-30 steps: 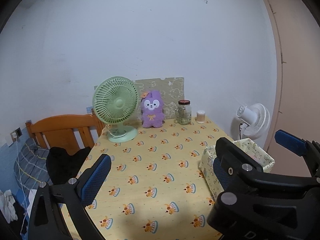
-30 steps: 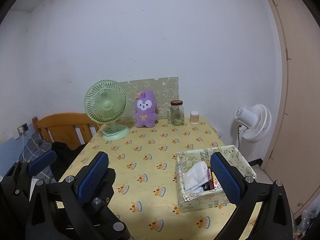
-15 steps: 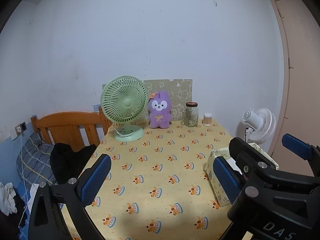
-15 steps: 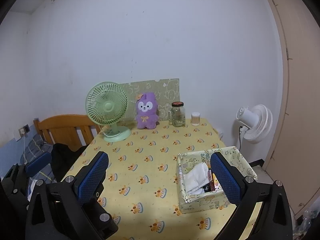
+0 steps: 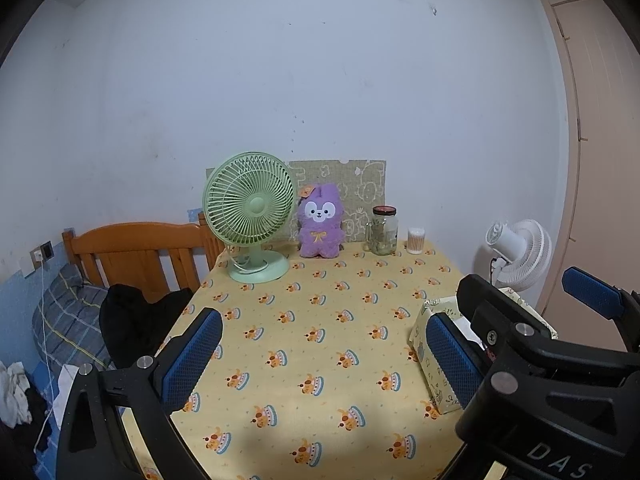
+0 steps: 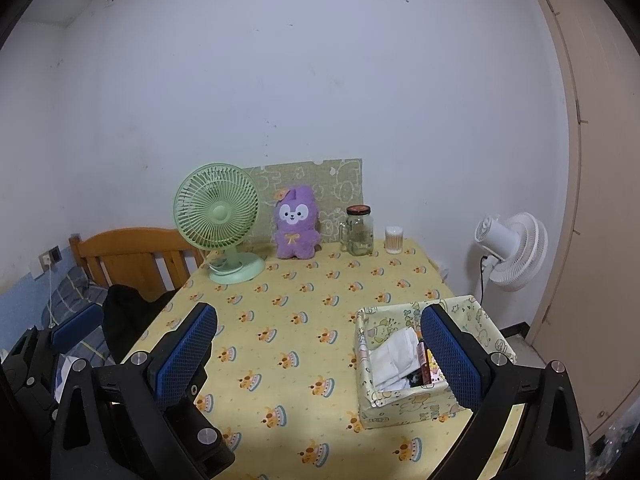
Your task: Organize soft objects
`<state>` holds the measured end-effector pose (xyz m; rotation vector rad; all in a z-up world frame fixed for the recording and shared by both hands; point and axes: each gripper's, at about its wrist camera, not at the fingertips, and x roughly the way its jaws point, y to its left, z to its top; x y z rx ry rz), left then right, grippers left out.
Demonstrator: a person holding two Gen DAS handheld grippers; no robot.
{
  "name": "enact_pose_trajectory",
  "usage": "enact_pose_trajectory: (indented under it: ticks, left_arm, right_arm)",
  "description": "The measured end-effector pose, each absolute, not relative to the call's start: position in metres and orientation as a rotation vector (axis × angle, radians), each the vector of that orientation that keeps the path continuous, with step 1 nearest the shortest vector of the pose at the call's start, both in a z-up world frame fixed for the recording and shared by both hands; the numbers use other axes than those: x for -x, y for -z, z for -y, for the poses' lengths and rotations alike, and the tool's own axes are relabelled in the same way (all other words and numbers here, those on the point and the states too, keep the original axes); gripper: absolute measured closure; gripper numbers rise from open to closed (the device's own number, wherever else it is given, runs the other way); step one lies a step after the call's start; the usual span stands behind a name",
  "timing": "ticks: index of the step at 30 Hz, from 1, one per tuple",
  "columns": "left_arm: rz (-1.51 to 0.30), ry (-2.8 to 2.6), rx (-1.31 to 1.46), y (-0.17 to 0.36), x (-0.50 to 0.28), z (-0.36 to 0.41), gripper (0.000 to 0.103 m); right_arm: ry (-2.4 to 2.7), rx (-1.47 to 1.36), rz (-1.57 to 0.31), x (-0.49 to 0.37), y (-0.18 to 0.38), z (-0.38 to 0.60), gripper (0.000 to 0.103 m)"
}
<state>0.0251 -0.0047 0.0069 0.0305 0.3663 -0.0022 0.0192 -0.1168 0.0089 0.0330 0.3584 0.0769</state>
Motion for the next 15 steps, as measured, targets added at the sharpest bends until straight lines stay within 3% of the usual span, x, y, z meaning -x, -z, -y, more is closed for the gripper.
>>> enact_pose_trajectory:
  ticks: [15]
  left_arm:
    - [-0.376,0.01,-0.023,-0.0046,-0.0284,0.0037,0.0]
  right_arm:
    - [-0.072,-0.031,-0.364,-0.022,-0.0079,0.1172,0.0]
